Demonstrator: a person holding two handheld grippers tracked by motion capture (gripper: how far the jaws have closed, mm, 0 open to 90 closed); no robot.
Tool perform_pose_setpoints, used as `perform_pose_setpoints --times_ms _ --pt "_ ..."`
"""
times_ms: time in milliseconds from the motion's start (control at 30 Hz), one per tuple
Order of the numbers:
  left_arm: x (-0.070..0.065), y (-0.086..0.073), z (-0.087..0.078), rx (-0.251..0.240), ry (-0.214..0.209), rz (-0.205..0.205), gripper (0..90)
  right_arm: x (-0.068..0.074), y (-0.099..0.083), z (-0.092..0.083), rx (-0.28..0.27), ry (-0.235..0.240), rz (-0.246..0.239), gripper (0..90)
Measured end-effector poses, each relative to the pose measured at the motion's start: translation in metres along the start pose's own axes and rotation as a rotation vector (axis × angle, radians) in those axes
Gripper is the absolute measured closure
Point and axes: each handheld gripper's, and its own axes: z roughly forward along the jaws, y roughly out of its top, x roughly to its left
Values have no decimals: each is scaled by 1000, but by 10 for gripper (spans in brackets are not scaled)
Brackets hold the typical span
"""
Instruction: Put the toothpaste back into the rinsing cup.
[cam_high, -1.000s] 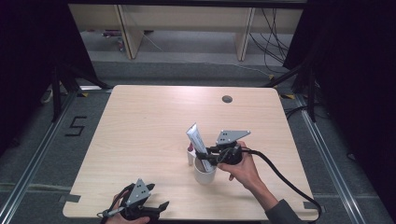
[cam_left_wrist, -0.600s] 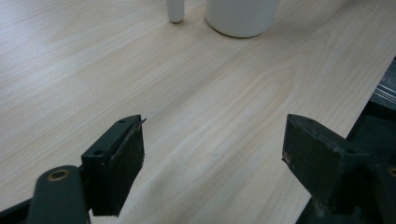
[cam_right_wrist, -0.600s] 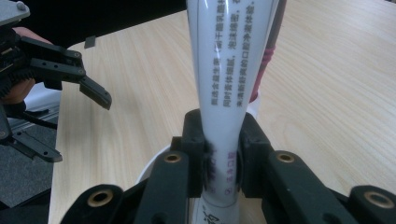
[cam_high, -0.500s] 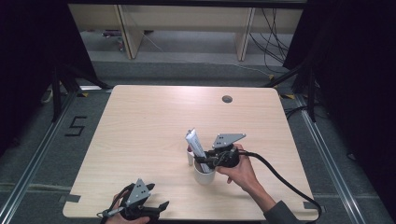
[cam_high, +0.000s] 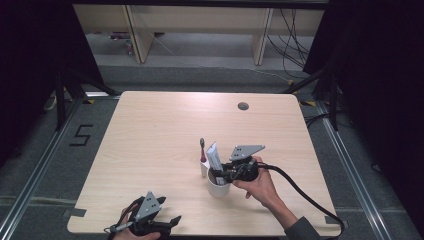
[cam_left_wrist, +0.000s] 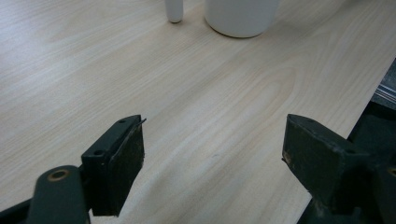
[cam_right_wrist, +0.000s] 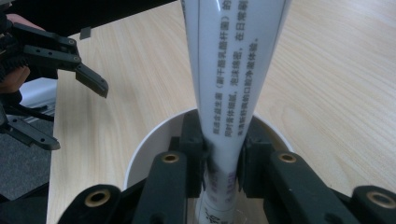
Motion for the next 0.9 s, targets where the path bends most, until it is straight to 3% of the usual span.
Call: perform_pose_setpoints --times_ms 100,333,467,533,600,700,767,833,900 --pt "0 1 0 0 0 -8 205 0 0 -1 -9 -12 -7 742" --pt "-1 0 1 -8 -10 -8 205 3 4 -8 -39 22 54 692" --pt "0 0 1 1 -8 -3 205 0 6 -12 -63 4 19 660" --pt "-1 0 1 -13 -11 -12 205 2 6 -13 -62 12 51 638" --pt "0 0 0 1 -8 -3 205 0 7 -15 -67 4 23 623" --pt "1 0 -1 11 1 7 205 1 7 -18 -88 4 44 606" --pt "0 0 0 -2 -7 -8 206 0 7 -21 -99 6 52 602" --pt "0 0 0 3 -5 -4 205 -1 8 -24 -100 29 62 595" --pt "0 0 0 -1 -5 -6 206 -2 8 -26 -116 8 54 594"
